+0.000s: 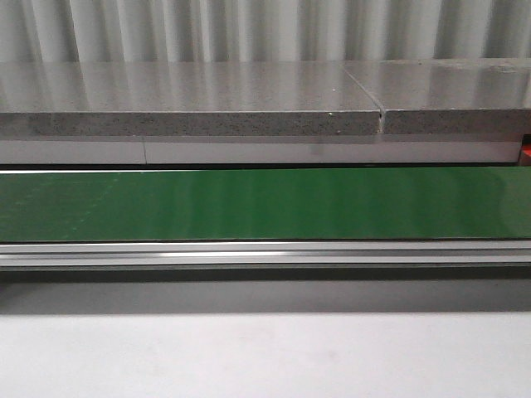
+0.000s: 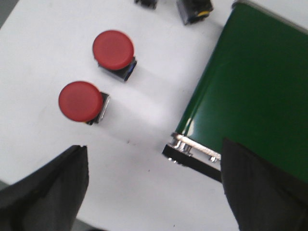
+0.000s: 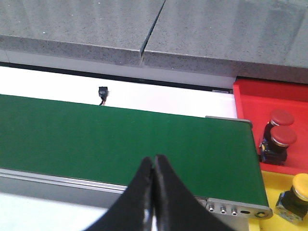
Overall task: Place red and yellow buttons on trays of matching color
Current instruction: 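Move the left gripper down over the next red button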
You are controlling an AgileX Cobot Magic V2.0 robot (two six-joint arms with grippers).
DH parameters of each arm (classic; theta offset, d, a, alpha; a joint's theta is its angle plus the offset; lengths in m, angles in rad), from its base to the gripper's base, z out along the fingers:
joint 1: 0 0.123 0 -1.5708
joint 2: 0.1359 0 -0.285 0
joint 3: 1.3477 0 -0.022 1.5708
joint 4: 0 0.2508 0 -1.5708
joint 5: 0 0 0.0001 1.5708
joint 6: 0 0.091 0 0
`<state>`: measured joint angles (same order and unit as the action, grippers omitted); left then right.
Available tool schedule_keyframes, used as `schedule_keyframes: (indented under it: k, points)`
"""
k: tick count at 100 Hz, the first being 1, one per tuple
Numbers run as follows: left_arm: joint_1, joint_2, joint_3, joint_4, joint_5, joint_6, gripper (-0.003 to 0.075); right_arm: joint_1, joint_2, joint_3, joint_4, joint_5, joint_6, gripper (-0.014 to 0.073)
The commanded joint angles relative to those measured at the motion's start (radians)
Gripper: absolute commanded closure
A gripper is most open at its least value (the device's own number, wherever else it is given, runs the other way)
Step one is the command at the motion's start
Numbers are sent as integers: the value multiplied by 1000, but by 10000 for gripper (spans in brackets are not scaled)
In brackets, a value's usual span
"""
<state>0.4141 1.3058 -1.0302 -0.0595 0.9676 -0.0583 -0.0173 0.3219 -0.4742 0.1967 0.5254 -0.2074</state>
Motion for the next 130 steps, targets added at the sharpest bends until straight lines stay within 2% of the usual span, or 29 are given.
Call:
schedule_keyframes:
  k: [1,10,35,58,84,100,110,130]
  points:
    - [34,42,-85,-5,77,-10,169,0,3,-26,-2,-67,-8,666]
    - [64,111,-138,-5,157,-10,169,0,3,-26,-2,-67,-8,666]
    - [90,270,-196,4,243,-10,176,0,3,-26,-2,-67,-8,666]
    - [90,376,-202,59,203,-10,176,0,3,-26,-2,-67,-8,666]
    - [90,412,-202,59,25,-37,176,-1,3,-26,-2,-66,-8,666]
    - [90,412,-202,59,-31,-39,178,-1,3,-26,-2,-66,-8,666]
    - [90,412,-202,59,-40,-39,224,-1,3,-26,-2,-65,-8,666]
    - [90,412,-202,59,-36,-39,377,-1,3,-26,-2,-65,-8,666]
